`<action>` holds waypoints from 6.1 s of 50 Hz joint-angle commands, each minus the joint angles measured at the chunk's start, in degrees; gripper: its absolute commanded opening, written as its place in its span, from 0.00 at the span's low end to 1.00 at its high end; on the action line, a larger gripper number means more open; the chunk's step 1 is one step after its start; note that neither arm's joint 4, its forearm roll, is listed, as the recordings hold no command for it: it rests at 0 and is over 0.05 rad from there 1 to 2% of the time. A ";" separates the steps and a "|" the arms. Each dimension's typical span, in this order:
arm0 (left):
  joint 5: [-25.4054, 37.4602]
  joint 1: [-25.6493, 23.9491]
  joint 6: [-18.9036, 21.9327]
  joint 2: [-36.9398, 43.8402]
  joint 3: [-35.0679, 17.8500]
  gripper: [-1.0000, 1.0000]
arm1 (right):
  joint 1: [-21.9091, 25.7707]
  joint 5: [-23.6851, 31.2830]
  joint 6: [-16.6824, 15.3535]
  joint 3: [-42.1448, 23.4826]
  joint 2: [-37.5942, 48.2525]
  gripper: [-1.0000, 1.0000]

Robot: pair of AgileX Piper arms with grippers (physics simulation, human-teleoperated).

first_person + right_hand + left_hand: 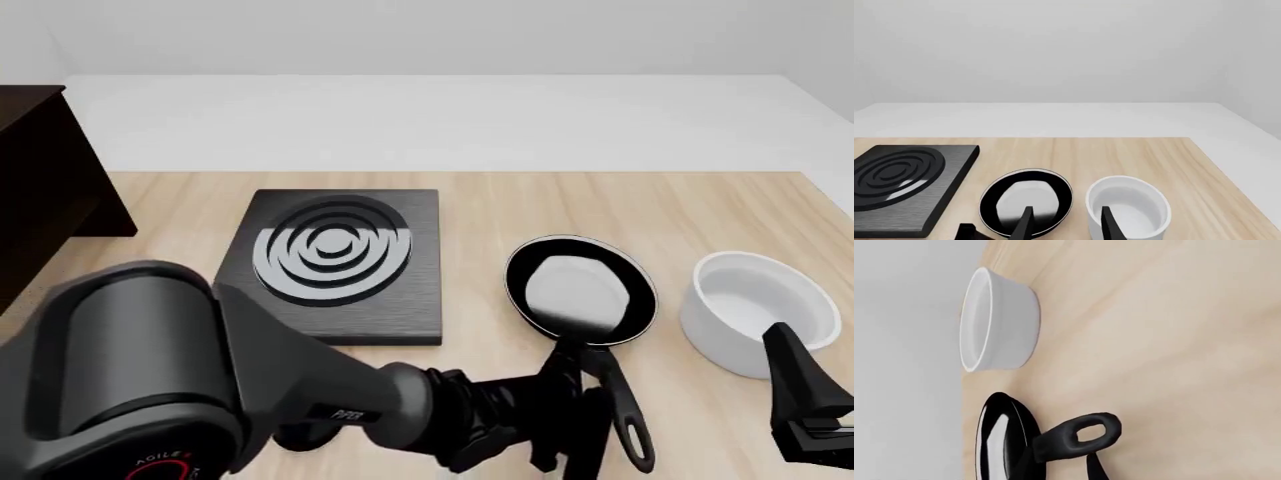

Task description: Put the frying pan under the cabinet shelf.

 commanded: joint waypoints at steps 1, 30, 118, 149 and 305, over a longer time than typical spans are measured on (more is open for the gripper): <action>-0.13 0.45 15.36 13.67 -3.18 1.00 | 0.00 0.00 0.00 0.00 -0.01 1.00; 1.79 1.14 18.63 17.15 -6.40 1.00 | 0.00 0.00 0.01 0.00 0.00 1.00; -4.98 9.02 36.88 -13.76 14.57 0.00 | -0.01 0.00 0.00 0.00 -0.02 1.00; -2.85 8.92 32.22 -34.31 16.78 0.00 | 0.00 0.00 -0.01 0.00 0.01 1.00; 47.14 46.01 -3.69 -126.41 58.22 0.00 | 0.00 0.00 -0.01 0.00 -0.01 1.00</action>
